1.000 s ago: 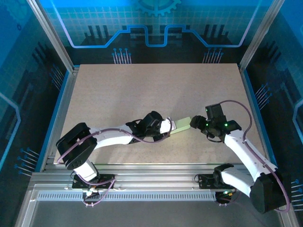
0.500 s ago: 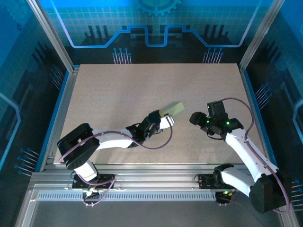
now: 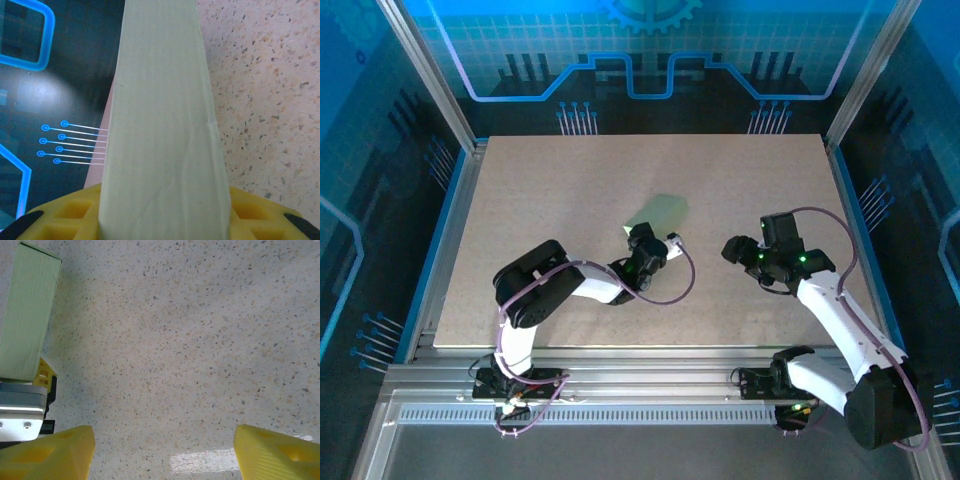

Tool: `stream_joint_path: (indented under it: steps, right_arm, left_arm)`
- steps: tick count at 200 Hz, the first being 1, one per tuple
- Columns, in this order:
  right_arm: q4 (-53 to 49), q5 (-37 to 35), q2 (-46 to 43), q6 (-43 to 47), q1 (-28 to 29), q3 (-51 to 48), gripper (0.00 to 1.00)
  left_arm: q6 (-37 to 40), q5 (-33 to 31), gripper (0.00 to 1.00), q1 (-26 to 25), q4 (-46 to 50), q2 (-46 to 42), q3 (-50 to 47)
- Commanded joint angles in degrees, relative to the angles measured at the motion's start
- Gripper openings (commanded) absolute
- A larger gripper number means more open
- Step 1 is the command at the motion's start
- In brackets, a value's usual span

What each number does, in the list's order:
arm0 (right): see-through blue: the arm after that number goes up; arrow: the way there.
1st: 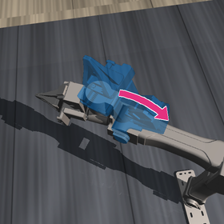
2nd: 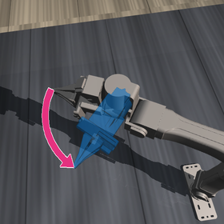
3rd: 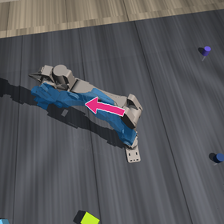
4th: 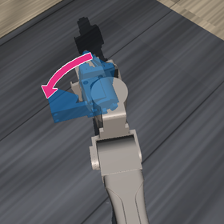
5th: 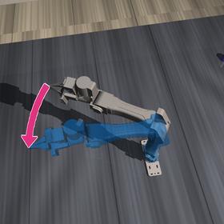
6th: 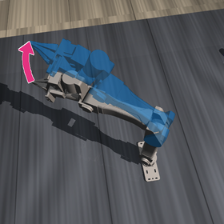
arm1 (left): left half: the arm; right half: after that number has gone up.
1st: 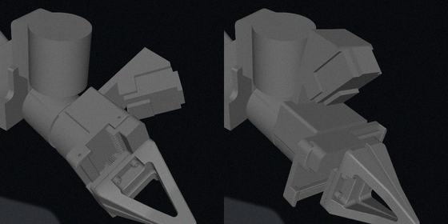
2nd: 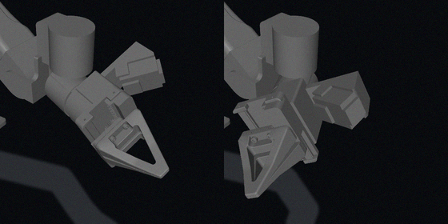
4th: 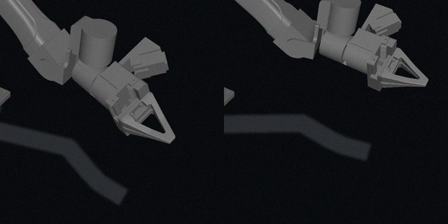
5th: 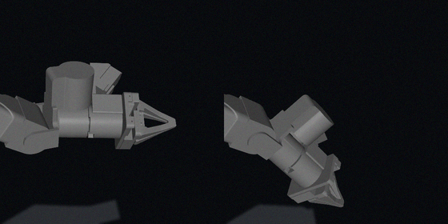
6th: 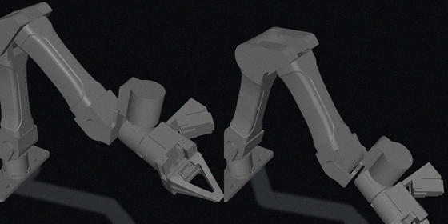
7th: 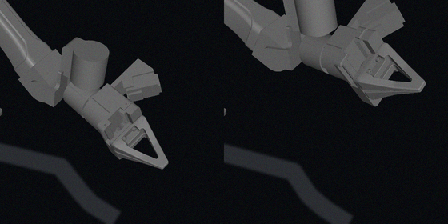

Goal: Fold the paper box

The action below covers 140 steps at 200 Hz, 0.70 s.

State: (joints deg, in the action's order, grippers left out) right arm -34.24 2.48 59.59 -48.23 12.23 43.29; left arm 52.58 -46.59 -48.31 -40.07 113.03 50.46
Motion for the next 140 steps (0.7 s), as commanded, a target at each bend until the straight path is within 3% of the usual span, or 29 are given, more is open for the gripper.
stream_joint_path:
  steps: [1,17,26,61,100,140]
  right_arm:
    - [0.3,1.6,-0.6,0.5,-1.3,-0.5,0.74]
    - [0.4,1.9,-0.7,0.7,-1.5,-0.5,0.74]
    - [0.3,1.8,-0.8,0.7,-1.6,-0.4,0.75]
    - [0.2,2.2,-1.1,0.6,-1.9,-0.2,0.74]
    - [0.9,2.3,-0.8,0.5,-2.2,-0.1,0.75]
    - [3.0,3.6,0.8,0.8,-2.0,-0.6,0.75]
  left_arm:
    - [2.6,-2.2,0.44,0.1,-1.4,1.1,0.6]
    - [1.6,-2.1,0.62,0.1,-0.4,0.8,0.7]
    - [1.0,-2.0,0.66,0.1,0.3,0.5,0.7]
    - [-5.4,1.0,0.98,-0.8,7.2,-2.5,-0.3]
    - [-25.5,10.1,0.99,-1.5,22.3,-13.1,-2.2]
    - [-42.1,22.7,0.99,2.9,32.1,-25.3,-2.9]
